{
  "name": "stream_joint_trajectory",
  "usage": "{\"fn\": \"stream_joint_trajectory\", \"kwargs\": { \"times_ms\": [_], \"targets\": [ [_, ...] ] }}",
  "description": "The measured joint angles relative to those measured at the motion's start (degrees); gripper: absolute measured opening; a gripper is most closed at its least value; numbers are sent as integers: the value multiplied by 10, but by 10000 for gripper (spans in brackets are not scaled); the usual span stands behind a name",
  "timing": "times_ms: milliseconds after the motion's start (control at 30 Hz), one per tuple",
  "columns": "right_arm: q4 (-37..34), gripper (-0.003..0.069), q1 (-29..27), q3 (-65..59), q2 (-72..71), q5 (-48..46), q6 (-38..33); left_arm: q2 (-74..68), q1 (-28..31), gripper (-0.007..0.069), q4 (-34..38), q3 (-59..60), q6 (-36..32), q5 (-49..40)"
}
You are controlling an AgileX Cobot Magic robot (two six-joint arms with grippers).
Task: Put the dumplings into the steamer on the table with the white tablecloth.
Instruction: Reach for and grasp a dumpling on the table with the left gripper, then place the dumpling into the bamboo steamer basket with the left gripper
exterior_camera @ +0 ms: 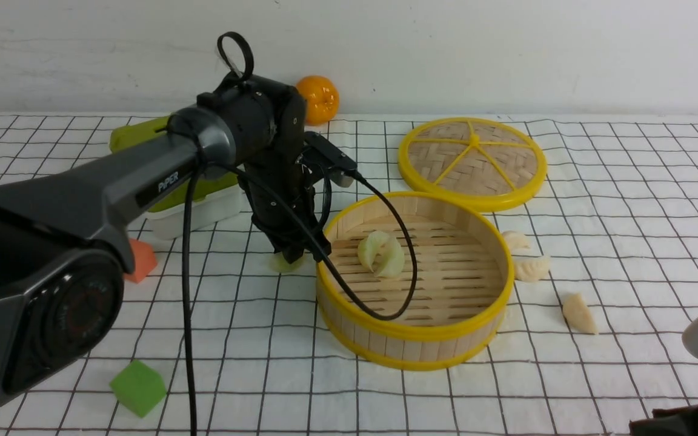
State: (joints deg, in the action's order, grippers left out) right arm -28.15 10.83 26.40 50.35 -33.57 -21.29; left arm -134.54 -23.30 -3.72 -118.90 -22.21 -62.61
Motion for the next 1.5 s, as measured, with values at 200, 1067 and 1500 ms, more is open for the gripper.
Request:
{"fn": "stream_joint_trajectory", "kwargs": {
  "times_ms": [200,1067,1500],
  "targets": [
    [1,230,0,0,0,0,0,4,-2,-12,-24,-6,96,-19],
    [2,237,0,0,0,7,0,51,-107,-12,165,-99,276,-21],
    [2,237,0,0,0,7,0,-9,-127,-12,87,-100,361,30]
  ]
}}
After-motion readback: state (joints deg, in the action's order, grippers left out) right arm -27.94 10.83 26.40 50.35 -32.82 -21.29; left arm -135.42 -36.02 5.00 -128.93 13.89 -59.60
